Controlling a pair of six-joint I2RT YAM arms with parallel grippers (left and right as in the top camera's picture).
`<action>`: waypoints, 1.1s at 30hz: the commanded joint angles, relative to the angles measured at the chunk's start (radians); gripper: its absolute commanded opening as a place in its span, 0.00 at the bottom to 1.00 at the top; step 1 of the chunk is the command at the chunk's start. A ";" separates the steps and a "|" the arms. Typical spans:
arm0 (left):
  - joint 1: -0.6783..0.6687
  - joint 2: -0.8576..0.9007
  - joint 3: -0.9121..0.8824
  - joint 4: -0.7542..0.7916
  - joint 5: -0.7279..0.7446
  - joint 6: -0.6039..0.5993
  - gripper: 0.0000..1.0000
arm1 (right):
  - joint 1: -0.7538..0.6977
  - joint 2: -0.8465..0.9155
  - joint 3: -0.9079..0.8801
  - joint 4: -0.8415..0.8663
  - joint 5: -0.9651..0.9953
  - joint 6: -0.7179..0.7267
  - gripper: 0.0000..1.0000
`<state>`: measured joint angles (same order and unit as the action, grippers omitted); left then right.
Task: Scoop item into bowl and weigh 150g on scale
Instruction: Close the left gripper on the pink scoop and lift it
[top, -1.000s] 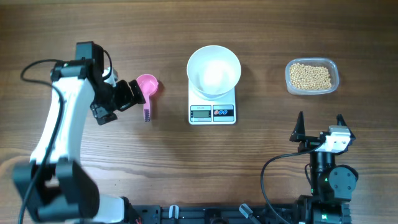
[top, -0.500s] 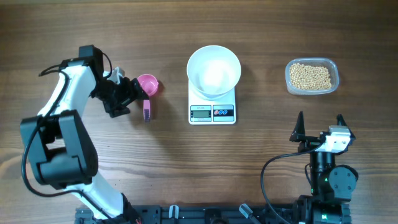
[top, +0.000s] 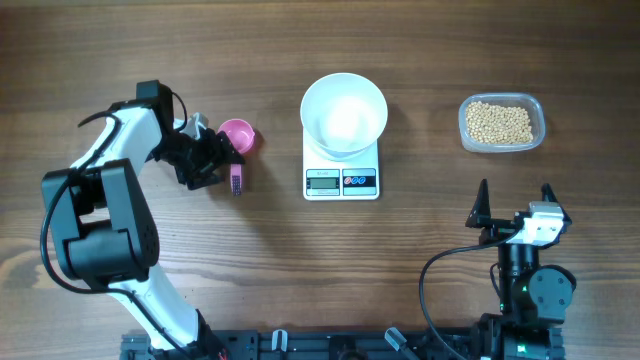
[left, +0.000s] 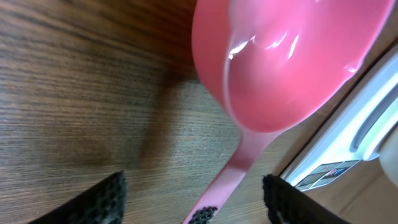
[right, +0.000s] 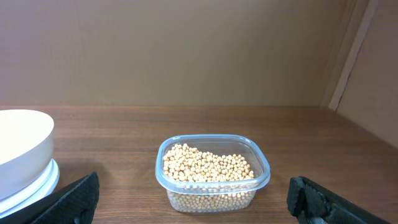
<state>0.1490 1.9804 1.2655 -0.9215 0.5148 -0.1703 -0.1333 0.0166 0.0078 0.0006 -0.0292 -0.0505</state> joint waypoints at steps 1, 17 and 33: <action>-0.008 0.015 -0.010 0.018 0.020 0.014 0.64 | 0.001 -0.006 -0.003 0.002 -0.005 -0.001 1.00; -0.043 0.016 -0.068 0.155 0.057 0.006 0.52 | 0.001 -0.006 -0.003 0.002 -0.005 -0.002 1.00; -0.013 0.016 -0.068 0.155 0.058 0.006 0.23 | 0.001 -0.006 -0.003 0.002 -0.005 -0.001 1.00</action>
<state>0.1329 1.9804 1.2087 -0.7689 0.5598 -0.1699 -0.1333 0.0166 0.0078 0.0006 -0.0288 -0.0505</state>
